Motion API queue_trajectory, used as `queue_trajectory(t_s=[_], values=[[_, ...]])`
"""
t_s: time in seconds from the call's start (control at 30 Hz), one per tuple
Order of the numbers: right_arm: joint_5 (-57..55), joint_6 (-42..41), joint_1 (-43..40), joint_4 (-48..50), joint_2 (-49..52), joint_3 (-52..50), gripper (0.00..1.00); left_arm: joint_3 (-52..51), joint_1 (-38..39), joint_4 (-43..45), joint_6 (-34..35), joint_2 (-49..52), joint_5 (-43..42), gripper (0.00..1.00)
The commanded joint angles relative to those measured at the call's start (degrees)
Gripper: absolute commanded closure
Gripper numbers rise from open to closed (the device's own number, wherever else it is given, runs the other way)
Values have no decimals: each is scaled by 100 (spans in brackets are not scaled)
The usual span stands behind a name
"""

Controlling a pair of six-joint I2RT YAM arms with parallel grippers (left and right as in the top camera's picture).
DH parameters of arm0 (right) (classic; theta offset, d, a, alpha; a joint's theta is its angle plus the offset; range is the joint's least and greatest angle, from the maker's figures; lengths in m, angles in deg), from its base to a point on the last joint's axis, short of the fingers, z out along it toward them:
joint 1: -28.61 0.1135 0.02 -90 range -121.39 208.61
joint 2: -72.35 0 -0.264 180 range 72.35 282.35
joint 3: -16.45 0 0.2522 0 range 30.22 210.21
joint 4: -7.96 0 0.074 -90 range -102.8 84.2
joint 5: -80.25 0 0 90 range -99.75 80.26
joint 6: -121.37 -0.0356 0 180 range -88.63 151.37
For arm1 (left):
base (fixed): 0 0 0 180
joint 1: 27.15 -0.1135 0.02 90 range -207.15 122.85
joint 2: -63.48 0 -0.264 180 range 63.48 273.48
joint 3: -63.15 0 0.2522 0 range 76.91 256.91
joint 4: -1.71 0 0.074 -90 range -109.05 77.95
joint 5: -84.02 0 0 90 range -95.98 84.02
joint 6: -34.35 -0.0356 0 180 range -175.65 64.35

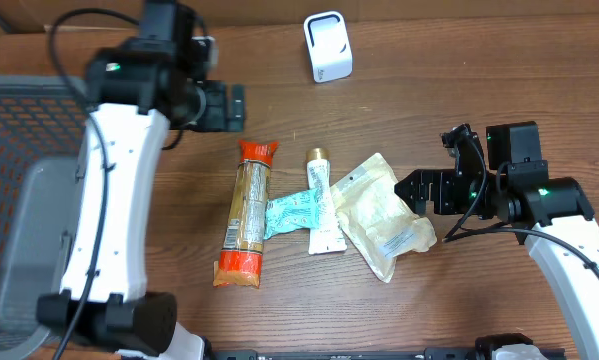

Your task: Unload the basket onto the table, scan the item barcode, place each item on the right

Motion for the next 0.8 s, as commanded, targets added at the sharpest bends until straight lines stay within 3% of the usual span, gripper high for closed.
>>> queue_trajectory(t_s=[0.0, 0.4, 0.77], values=[[63, 7, 31, 74, 4, 118, 0, 258, -544, -190, -603, -584, 44, 1], [26, 59, 31, 201, 48, 118, 0, 186, -2367, -638, -1915, -929, -1021, 1], [26, 782, 24, 258, 811, 118, 0, 140, -2568, -557, -2031, -629, -1152, 1]])
